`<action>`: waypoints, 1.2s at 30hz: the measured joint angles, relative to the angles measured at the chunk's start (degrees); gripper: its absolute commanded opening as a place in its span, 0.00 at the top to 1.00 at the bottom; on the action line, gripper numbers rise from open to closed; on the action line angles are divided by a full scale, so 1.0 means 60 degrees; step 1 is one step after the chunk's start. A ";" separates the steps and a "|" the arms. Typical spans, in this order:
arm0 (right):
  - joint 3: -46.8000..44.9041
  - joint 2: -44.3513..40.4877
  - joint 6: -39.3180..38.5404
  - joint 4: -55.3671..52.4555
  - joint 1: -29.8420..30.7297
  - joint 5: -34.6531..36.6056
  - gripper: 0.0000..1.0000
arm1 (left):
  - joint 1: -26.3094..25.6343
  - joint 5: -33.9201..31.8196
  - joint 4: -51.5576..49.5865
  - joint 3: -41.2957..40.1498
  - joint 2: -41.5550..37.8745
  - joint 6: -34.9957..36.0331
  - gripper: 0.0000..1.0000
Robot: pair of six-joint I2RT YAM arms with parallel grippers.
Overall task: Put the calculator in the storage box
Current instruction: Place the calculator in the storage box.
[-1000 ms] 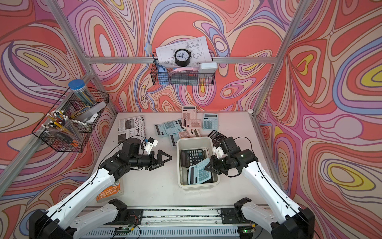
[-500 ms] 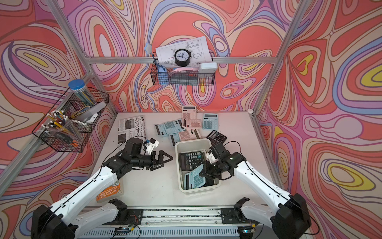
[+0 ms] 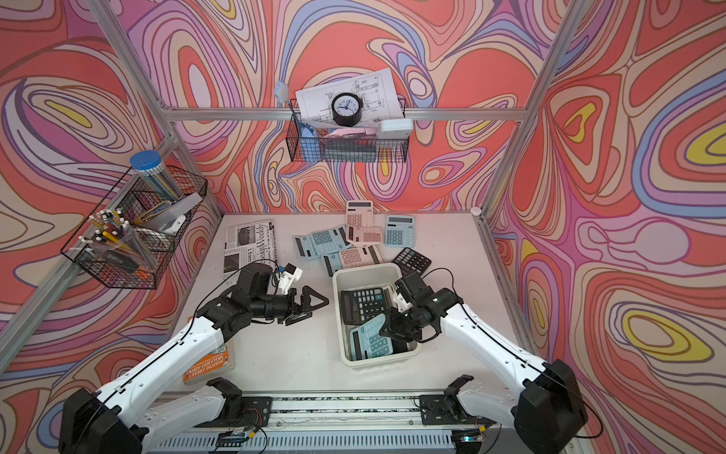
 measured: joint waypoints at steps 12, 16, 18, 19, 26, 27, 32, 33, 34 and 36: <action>0.1552 0.0055 -0.0608 -0.1100 0.0000 0.0801 0.57 | 0.0000 -0.0262 -0.0240 -0.0018 -0.0109 0.0022 0.02; 0.1861 0.0117 -0.0951 -0.1381 0.0000 0.1126 0.53 | 0.0000 -0.0390 -0.0310 -0.0018 -0.0168 0.0044 0.02; 0.1967 0.0219 -0.1177 -0.1494 0.0000 0.1257 0.45 | 0.0000 -0.0452 -0.0364 -0.0018 -0.0175 0.0047 0.02; 0.2004 0.0259 -0.1275 -0.1530 0.0000 0.1293 0.40 | 0.0000 -0.0488 -0.0393 -0.0022 -0.0175 0.0047 0.02; 0.2484 0.0193 -0.1898 -0.1541 0.0000 0.1508 0.22 | -0.0051 -0.0747 -0.0543 -0.0357 -0.0444 0.0029 0.01; 0.2648 0.0186 -0.1985 -0.1552 0.0000 0.1581 0.21 | -0.0117 -0.0783 -0.0535 -0.0452 -0.0521 0.0011 0.01; 0.3275 0.0102 -0.2313 -0.1570 -0.0138 0.2109 0.14 | -0.0747 -0.1111 -0.0539 -0.0761 -0.0798 -0.0189 0.01; 0.3311 0.0047 -0.2368 -0.1566 -0.0226 0.2244 0.13 | -0.0911 -0.1195 -0.0532 -0.0769 -0.0820 -0.0251 0.02; 0.3315 0.0000 -0.2408 -0.1574 -0.0331 0.2353 0.12 | -0.1064 -0.1271 -0.0510 -0.0776 -0.0834 -0.0321 0.02; 0.3304 -0.0087 -0.2506 -0.1606 -0.0597 0.2535 0.11 | -0.1355 -0.1432 -0.0459 -0.0776 -0.0838 -0.0437 0.02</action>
